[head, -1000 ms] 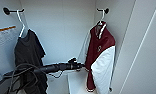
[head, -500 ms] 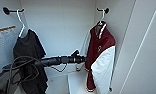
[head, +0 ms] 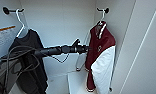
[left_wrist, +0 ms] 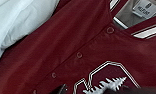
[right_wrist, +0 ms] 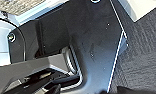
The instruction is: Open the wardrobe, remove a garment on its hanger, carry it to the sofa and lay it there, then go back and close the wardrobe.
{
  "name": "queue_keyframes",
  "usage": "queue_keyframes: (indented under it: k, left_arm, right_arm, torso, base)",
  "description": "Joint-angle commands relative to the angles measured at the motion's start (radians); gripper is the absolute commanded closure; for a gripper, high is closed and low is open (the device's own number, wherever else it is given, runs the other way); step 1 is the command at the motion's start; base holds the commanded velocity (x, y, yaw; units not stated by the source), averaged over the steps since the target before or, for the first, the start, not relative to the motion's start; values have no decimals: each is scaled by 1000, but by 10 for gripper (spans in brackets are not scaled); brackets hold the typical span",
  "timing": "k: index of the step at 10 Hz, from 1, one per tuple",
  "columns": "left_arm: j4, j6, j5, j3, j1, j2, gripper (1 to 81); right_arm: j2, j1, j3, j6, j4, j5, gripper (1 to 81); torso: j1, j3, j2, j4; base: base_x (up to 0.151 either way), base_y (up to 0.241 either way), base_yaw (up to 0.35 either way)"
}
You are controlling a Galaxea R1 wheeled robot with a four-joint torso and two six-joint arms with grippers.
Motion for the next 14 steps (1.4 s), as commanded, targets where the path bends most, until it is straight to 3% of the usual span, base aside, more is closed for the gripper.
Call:
queue_keyframes:
  k: [1,4,5,6,7,9,12,13,14]
  left_arm:
    - [-14,-70,-17,-23,-240,17,10]
    - [-15,-160,-19,-77,-292,55,10]
    - [-15,-184,-19,-88,-321,66,10]
    - [-15,-216,-19,-96,-347,71,10]
    - [-15,-255,-20,-106,-372,75,10]
    - [-15,-304,-55,-113,-418,77,10]
    - [-15,-351,-69,-129,-479,86,10]
    - [-15,-354,-69,-132,-495,90,10]
    - [-15,-357,-69,-132,-501,93,10]
  right_arm:
    - [2,33,2,2,10,-54,10]
    - [0,33,1,2,10,-50,10]
    - [0,30,2,2,10,-44,10]
    - [2,28,4,2,10,-43,10]
    - [2,28,4,2,10,-43,10]
    - [2,30,4,2,10,-43,10]
    - [2,28,4,3,10,-41,10]
    - [2,28,4,2,10,-43,10]
    - [3,28,4,2,10,-43,10]
  torso:
    - [0,0,0,0]
    - [0,0,0,0]
    - [0,-67,0,0]
    - [0,-101,0,0]
    - [0,-29,0,0]
    - [1,-71,1,0]
    - [1,-80,1,0]
    - [1,-59,1,0]
    - [1,10,1,0]
  base:
    - [0,0,0]
    - [0,0,0]
    - [0,0,0]
    - [0,0,0]
    - [0,0,0]
    - [0,0,0]
    - [0,0,0]
    - [0,0,0]
    - [0,0,0]
